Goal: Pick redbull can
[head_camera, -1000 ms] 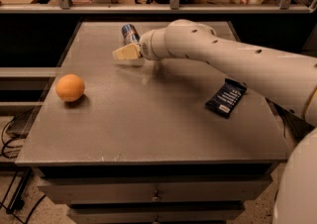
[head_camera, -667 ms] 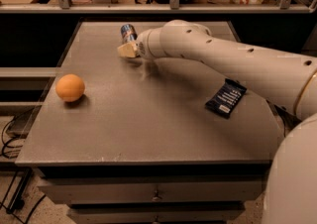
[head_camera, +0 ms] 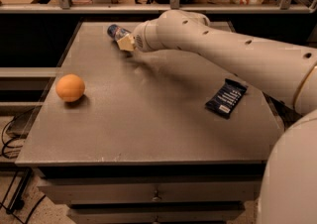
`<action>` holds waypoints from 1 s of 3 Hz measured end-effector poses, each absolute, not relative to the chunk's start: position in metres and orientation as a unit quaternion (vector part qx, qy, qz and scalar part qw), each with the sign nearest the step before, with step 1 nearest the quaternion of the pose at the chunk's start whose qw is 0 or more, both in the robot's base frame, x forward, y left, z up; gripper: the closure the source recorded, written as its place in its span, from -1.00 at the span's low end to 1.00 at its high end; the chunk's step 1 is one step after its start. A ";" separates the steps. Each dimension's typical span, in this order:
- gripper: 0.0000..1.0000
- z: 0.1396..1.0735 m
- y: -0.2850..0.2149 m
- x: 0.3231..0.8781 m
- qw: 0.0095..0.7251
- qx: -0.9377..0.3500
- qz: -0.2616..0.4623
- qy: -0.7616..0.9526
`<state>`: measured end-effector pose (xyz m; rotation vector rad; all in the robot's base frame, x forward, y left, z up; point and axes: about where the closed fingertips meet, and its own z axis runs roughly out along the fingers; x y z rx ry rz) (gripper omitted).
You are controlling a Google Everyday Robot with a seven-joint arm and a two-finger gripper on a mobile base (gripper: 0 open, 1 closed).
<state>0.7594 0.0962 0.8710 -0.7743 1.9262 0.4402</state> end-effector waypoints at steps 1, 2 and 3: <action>1.00 0.919 0.089 0.753 0.499 -0.344 0.162 0.779; 1.00 0.989 0.077 0.746 0.524 -0.381 0.137 0.750; 1.00 0.989 0.078 0.746 0.524 -0.381 0.137 0.750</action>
Offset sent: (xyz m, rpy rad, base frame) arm -0.0201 -0.0349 0.1873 -0.1384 -0.2475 0.1041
